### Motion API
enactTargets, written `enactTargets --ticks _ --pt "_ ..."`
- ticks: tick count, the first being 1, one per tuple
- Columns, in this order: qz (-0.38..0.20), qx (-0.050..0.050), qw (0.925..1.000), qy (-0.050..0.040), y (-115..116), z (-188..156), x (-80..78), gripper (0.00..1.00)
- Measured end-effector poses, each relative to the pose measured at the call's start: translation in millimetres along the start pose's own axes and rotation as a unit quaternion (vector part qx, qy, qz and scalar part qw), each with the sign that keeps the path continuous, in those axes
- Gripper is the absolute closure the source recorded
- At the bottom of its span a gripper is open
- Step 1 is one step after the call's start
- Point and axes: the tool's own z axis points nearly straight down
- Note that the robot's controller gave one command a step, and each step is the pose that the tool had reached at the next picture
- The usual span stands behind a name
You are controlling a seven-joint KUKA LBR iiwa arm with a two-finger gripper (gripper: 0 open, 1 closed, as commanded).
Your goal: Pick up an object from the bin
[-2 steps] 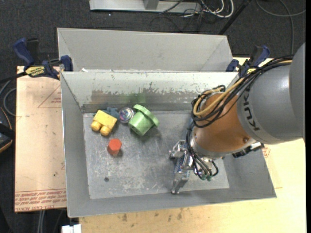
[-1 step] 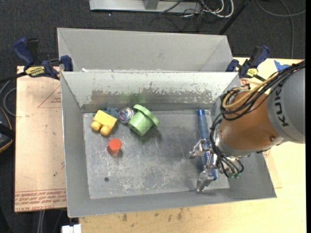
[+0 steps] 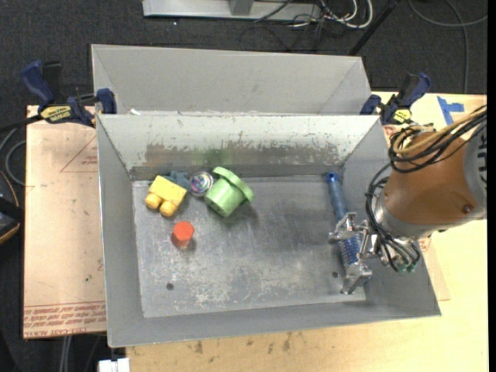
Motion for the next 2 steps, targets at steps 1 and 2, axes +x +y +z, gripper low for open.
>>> enactTargets --ticks 1,2 --pt "0.022 -0.004 0.9997 -0.0038 104 -65 -71.0 0.00" --pt "0.016 -0.004 0.9999 -0.0004 179 -46 -104.7 0.00"
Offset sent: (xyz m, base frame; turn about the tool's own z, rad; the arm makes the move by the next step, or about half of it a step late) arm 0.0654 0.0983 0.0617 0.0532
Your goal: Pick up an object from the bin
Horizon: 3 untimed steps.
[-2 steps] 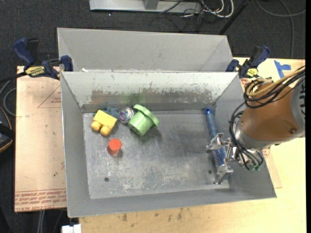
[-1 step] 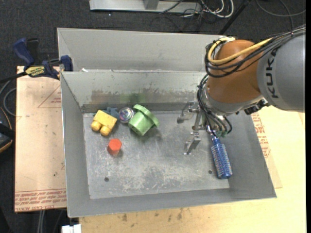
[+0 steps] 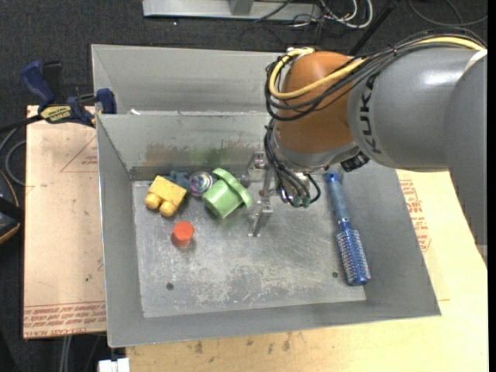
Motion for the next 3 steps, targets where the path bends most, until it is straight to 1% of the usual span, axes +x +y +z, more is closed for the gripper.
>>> enactTargets --ticks 1,2,3 --pt "0.036 0.001 0.9993 -0.0031 25 72 -29.5 0.00" --pt "0.037 0.001 0.9993 0.0005 24 69 -28.6 1.00" --pt "0.045 0.002 0.9990 -0.0037 -5 -68 -39.8 1.00"
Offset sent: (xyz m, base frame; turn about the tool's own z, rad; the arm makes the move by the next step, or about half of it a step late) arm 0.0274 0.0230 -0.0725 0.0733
